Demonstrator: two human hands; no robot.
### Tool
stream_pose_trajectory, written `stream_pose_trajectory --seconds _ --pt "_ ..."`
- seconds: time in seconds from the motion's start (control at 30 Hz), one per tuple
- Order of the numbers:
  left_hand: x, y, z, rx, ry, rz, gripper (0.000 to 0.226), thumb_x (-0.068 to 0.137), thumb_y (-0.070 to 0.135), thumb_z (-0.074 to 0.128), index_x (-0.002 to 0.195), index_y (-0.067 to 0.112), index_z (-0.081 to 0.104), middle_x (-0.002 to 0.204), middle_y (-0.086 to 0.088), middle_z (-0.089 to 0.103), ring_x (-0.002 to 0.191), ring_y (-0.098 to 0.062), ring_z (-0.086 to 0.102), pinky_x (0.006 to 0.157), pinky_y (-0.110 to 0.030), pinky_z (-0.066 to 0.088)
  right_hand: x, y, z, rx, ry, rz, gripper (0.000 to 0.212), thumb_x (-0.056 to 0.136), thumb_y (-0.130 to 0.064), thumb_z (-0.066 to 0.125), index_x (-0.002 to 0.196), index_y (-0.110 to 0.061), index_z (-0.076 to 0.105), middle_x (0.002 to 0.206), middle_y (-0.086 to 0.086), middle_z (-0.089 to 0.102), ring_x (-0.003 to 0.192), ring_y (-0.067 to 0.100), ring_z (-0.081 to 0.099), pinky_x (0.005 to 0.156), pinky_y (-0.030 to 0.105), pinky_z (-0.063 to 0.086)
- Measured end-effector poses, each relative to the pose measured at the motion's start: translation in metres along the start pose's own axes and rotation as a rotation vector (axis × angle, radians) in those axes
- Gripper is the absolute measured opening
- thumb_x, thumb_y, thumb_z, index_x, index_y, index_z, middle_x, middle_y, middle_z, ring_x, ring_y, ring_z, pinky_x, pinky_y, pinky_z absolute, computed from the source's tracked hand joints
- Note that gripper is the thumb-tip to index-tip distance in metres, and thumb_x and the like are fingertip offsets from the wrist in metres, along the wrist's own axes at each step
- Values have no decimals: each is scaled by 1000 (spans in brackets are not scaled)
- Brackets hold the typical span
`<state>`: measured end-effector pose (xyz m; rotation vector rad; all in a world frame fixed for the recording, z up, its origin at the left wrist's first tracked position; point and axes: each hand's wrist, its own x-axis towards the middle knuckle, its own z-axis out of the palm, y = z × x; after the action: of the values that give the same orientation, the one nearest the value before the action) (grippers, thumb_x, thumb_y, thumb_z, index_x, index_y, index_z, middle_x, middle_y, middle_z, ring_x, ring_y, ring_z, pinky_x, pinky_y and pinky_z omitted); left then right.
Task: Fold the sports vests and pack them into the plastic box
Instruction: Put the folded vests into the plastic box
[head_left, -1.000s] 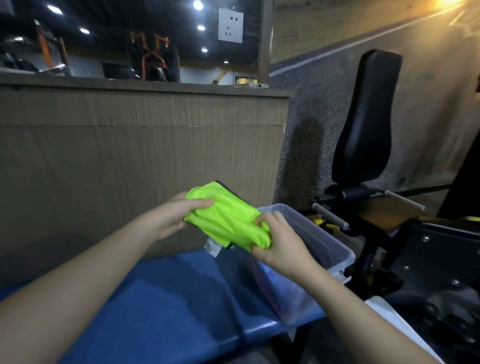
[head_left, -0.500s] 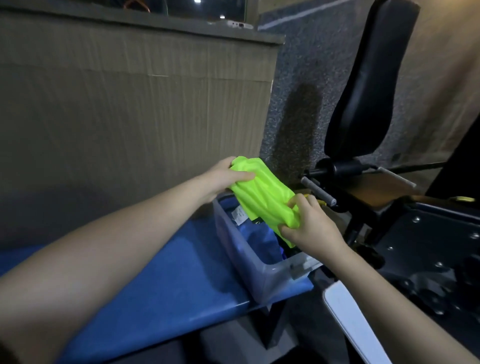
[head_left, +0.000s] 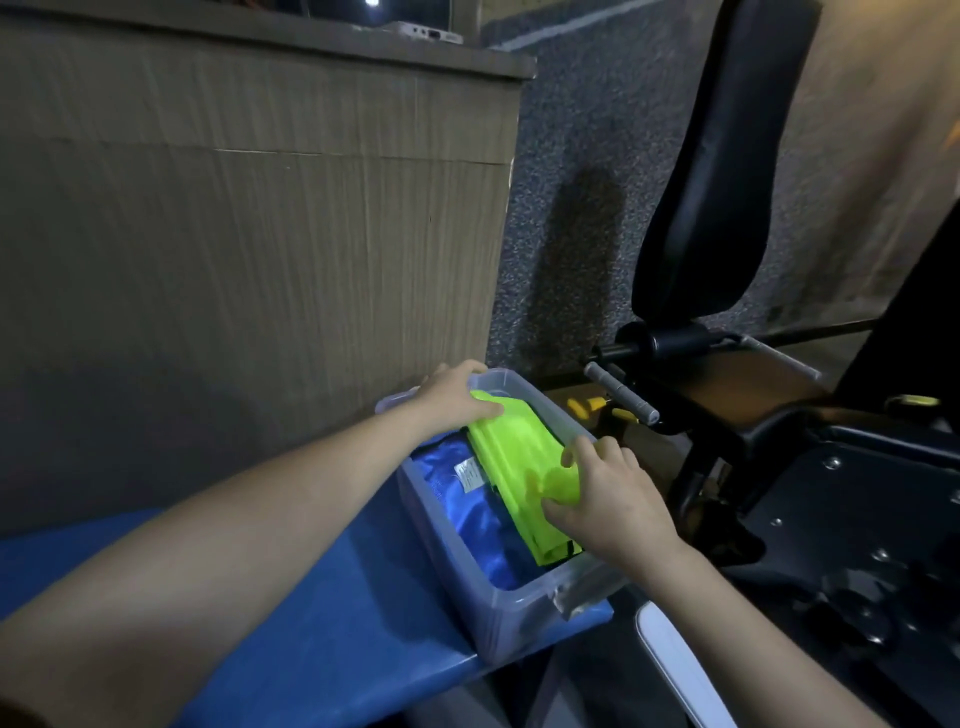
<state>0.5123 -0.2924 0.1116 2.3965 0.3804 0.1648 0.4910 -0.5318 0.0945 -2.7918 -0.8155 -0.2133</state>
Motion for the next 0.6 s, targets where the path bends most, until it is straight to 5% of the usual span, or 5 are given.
stream_pose_trajectory --seconds 0.13,0.33,0.47,0.6 --pt "-3 1 -7 -95 21 17 53 79 36 80 126 30 57 128 -7 53 116 -23 57 101 -41 49 1 -3 -2 47 9 7 51 83 -55 63 121 -27 44 118 0 47 110 24 47 88 35 42" --pt "-24 11 -32 -256 50 112 39 84 15 79 119 12 63 109 -5 62 103 -15 58 87 -23 45 0 -22 -21 135 34 -11 49 84 -53 64 122 -28 46 117 -2 49 113 22 47 88 35 41" --pt "-47 14 -63 -283 71 164 30 82 13 81 106 16 64 106 -6 64 101 -15 59 94 -25 46 4 -42 -41 177 102 -55 45 82 -53 65 115 -29 47 114 -2 51 112 24 51 87 38 45" --pt "-76 14 -106 -274 93 196 27 85 14 79 107 16 64 102 -3 62 97 -12 57 71 -6 43 13 -69 -67 183 137 -111 43 80 -52 66 109 -25 49 109 2 54 110 27 54 88 41 47"
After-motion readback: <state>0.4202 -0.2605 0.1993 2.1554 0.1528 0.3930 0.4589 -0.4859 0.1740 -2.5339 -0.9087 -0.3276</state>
